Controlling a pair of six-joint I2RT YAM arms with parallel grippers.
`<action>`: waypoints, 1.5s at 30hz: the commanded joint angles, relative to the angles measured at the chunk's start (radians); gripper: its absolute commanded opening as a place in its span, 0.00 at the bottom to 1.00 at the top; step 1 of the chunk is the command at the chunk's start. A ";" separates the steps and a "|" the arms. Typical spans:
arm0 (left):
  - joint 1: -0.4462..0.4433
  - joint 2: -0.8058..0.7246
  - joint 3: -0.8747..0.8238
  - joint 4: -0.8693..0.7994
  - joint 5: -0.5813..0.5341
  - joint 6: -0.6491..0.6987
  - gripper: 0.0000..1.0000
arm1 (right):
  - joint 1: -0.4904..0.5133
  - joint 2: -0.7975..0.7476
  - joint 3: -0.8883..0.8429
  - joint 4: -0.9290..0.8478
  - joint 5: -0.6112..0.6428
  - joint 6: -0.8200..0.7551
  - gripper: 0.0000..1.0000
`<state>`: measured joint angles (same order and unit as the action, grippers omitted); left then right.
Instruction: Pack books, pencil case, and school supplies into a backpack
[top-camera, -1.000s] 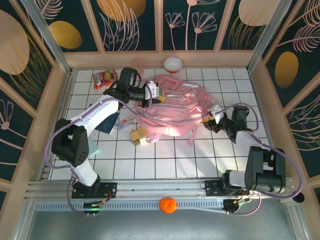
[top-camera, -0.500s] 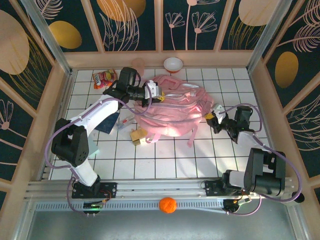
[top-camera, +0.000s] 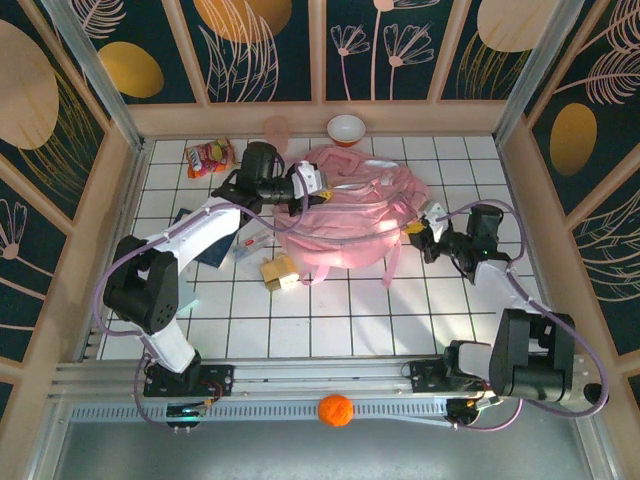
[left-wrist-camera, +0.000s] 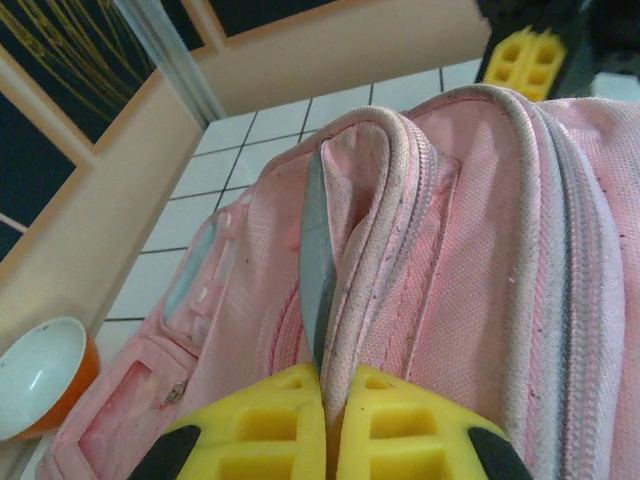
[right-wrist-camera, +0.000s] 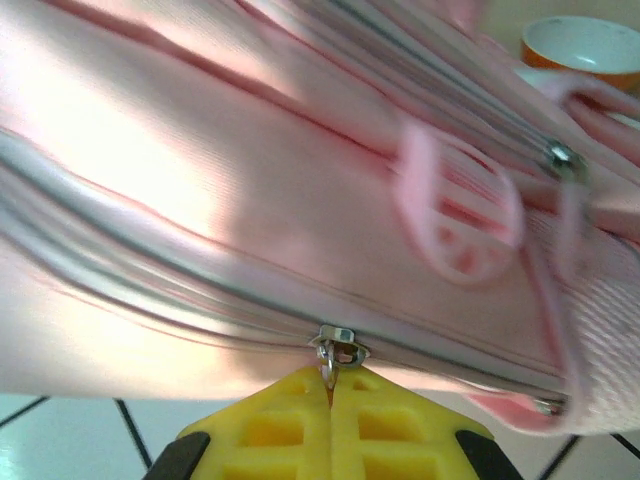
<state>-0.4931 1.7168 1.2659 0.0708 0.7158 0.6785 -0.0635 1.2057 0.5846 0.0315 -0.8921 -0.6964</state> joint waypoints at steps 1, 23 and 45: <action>-0.017 -0.039 0.013 0.140 -0.120 -0.028 0.00 | 0.045 -0.048 0.073 -0.135 -0.053 0.031 0.00; -0.109 -0.066 -0.113 0.336 -0.196 -0.177 0.00 | 0.357 -0.164 -0.031 0.116 0.270 0.676 0.00; -0.141 -0.076 -0.169 0.477 -0.419 -0.331 0.00 | 0.492 -0.245 -0.048 0.154 0.362 0.912 0.00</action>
<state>-0.6147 1.6817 1.0962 0.3824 0.3683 0.4244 0.3733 0.9947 0.5297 0.1577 -0.5274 0.1352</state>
